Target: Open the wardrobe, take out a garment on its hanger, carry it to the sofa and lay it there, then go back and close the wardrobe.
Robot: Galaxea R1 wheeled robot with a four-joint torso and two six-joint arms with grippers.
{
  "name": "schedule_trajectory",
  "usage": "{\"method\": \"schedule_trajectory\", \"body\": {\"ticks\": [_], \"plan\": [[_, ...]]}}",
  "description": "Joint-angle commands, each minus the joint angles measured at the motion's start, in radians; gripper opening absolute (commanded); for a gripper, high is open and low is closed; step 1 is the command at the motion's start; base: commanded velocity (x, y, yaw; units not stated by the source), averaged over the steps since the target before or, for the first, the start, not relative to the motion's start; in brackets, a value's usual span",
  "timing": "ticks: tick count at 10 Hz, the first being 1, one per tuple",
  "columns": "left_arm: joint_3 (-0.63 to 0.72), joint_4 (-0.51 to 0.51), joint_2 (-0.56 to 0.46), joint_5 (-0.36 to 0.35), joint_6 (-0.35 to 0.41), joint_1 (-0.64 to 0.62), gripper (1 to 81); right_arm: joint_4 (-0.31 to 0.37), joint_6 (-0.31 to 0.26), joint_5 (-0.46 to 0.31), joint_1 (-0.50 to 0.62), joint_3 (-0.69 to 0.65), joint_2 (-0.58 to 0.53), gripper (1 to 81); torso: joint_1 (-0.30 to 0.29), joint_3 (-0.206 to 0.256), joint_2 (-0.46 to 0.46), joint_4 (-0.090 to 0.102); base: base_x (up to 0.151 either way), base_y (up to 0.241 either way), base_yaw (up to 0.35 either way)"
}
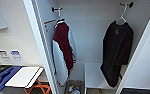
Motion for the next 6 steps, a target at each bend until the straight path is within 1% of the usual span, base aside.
{"method": "schedule_trajectory", "body": {"ticks": [1,3,6], "plan": [[0.232,0.035,0.011,-0.014,-0.011,0.027,81.1,0.127,0.01,0.129,-0.022,0.179,0.039,81.1,0.0,0.0,0.0,0.0,0.0,0.0,0.0],[0.232,0.035,0.011,-0.014,-0.013,0.027,81.1,0.127,0.01,0.129,-0.025,0.188,0.033,81.1,0.0,0.005,0.0,0.0,0.0,0.0,0.0],[0.232,0.035,0.011,-0.014,-0.011,0.03,81.1,0.078,0.01,0.13,-0.075,0.192,0.008,81.1,0.0,0.005,0.0,0.0,0.0,0.0,0.0]]}}
